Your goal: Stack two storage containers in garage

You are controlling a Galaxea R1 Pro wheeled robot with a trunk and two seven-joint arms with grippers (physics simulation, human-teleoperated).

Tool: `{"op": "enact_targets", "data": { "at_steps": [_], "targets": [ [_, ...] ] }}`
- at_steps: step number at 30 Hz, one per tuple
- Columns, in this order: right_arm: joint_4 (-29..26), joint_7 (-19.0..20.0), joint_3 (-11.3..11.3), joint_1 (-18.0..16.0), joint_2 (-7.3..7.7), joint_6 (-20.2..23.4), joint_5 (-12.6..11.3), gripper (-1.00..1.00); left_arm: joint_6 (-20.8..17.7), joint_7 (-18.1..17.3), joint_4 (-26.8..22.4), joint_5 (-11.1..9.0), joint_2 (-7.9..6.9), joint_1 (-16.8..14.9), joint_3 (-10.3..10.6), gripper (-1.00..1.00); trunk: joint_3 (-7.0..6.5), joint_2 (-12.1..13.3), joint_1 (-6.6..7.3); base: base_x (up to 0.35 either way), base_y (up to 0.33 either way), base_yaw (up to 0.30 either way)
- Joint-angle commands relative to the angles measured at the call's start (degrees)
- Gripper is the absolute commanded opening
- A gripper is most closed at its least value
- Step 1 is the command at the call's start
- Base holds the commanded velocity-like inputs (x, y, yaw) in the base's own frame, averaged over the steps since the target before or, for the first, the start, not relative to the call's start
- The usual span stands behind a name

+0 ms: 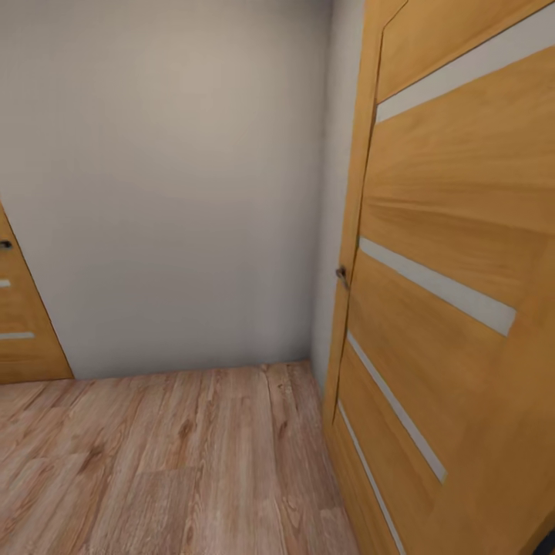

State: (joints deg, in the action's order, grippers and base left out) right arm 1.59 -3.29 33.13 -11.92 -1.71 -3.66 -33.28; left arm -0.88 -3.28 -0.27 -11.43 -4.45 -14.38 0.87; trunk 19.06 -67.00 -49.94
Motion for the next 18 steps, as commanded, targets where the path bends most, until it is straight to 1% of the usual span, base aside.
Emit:
{"op": "enact_targets", "data": {
  "at_steps": [1, 6, 8, 11, 18],
  "targets": [
    [0.2, -0.1, 0.4, -0.1, -0.05, -0.3, -0.4, 1.0, -0.1, -0.2, 0.0, -0.6, -0.02, 0.0, 0.1, 1.0, 0.07, 0.0, 0.0, 0.023, 0.0, 0.261],
    [0.2, 0.0, 0.4, 0.0, -0.05, -0.3, -0.4, 1.0, -0.1, -0.2, 0.0, -0.8, 0.03, 0.0, 0.1, 1.0, 0.07, 0.0, 0.0, 0.005, 0.0, 0.268],
    [0.2, 0.0, 0.4, 0.0, -0.05, -0.3, -0.4, 1.0, -0.1, -0.2, 0.0, -0.8, 0.03, 0.0, 0.1, 1.0, 0.07, 0.0, 0.0, 0.028, -0.008, 0.141],
    [0.2, 0.0, 0.4, -0.1, -0.05, -0.3, -0.4, 1.0, -0.1, -0.2, 0.0, -0.6, 0.04, 0.0, 0.2, 1.0, 0.07, 0.0, 0.0, 0.137, -0.088, 0.052],
    [0.2, 0.0, 0.4, 0.0, -0.05, -0.3, -0.5, 1.0, -0.1, -0.2, 0.0, -0.4, 0.05, 0.0, 0.2, 1.0, 0.07, 0.0, 0.0, 0.232, -0.17, 0.004]
  ]
}}
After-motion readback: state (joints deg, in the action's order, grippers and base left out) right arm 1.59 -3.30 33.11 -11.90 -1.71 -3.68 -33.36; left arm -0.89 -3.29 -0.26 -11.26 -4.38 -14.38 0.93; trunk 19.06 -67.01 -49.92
